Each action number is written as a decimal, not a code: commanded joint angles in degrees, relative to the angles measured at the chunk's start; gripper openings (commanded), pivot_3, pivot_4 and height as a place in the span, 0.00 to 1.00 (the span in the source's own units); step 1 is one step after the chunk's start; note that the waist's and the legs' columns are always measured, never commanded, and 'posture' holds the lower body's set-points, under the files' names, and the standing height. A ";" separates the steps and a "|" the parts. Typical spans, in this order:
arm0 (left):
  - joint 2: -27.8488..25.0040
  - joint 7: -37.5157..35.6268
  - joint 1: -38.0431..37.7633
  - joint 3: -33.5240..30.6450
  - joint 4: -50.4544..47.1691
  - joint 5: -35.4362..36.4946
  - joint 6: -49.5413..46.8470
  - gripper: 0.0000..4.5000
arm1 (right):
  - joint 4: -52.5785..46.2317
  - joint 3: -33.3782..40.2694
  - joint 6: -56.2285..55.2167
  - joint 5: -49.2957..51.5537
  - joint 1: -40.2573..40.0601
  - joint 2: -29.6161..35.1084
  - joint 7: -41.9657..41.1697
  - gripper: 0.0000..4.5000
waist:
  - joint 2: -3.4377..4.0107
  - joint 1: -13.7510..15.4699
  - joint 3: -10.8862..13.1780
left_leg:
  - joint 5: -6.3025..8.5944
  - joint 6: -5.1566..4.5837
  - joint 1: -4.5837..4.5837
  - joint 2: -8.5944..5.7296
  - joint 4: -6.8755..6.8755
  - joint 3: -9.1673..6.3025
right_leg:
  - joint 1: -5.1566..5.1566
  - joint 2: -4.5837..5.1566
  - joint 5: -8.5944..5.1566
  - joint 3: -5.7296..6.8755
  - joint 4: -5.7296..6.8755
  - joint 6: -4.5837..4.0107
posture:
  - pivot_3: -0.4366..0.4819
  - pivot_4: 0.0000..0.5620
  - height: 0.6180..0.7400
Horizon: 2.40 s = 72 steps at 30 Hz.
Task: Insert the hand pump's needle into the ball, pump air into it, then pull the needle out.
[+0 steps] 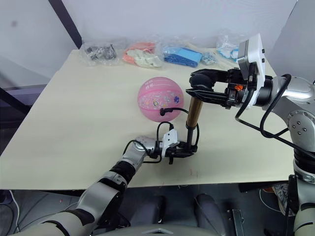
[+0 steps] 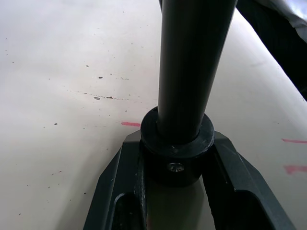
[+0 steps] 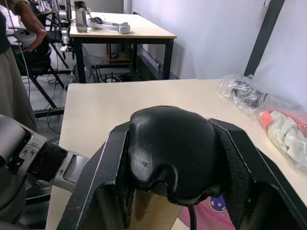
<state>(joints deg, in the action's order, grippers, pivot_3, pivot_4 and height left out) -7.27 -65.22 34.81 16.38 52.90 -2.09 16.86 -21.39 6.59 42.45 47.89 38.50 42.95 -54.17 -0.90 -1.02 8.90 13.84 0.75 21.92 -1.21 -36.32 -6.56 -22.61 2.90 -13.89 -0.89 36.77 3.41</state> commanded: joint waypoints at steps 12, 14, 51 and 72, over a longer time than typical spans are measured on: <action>-1.95 0.91 -2.91 1.06 3.81 -2.58 -2.45 0.24 | 0.89 -15.24 -13.54 -16.59 -16.77 -5.35 -0.43 0.43 | -0.23 -0.14 -0.50 | 0.00 0.00 -0.29 0.22 0.01 -0.01 | 0.21 -0.16 0.00 0.05 0.04 0.01 | 0.48 0.27 1.00; -2.01 0.92 -2.96 1.01 3.71 -2.55 -2.48 0.24 | 1.77 -17.10 -15.11 -18.19 -18.55 -7.16 -0.21 0.43 | -0.25 -0.15 -0.56 | 0.00 0.00 -0.29 0.22 0.01 0.00 | 0.21 -0.17 0.00 0.05 0.04 0.01 | 0.48 0.27 1.00; -1.96 0.90 -2.70 1.17 4.15 -2.47 -2.42 0.24 | -0.67 2.11 -3.43 -1.83 2.70 -1.18 -0.22 0.43 | -0.02 0.02 -0.18 | 0.00 0.00 -0.05 0.14 0.01 0.02 | 0.01 -0.12 0.00 0.00 0.03 -0.01 | 0.48 0.27 1.00; -2.29 0.82 -2.82 0.95 3.71 -2.66 -2.63 0.24 | 0.79 -17.02 -14.07 -17.84 -16.99 -7.04 1.44 0.43 | -0.31 -1.01 -0.64 | 0.03 0.03 -1.09 0.38 0.21 0.06 | 0.94 -0.21 -0.15 0.01 -0.06 -0.20 | 0.48 0.27 1.00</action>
<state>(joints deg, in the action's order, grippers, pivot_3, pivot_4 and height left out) -8.50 -64.08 34.03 16.42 53.05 -3.22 16.84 -23.00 -4.37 26.30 33.39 24.45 35.68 -52.14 -1.21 -2.03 8.26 13.87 0.78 20.81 -0.83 -36.10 -6.50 -21.67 2.69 -14.04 -0.90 36.71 3.21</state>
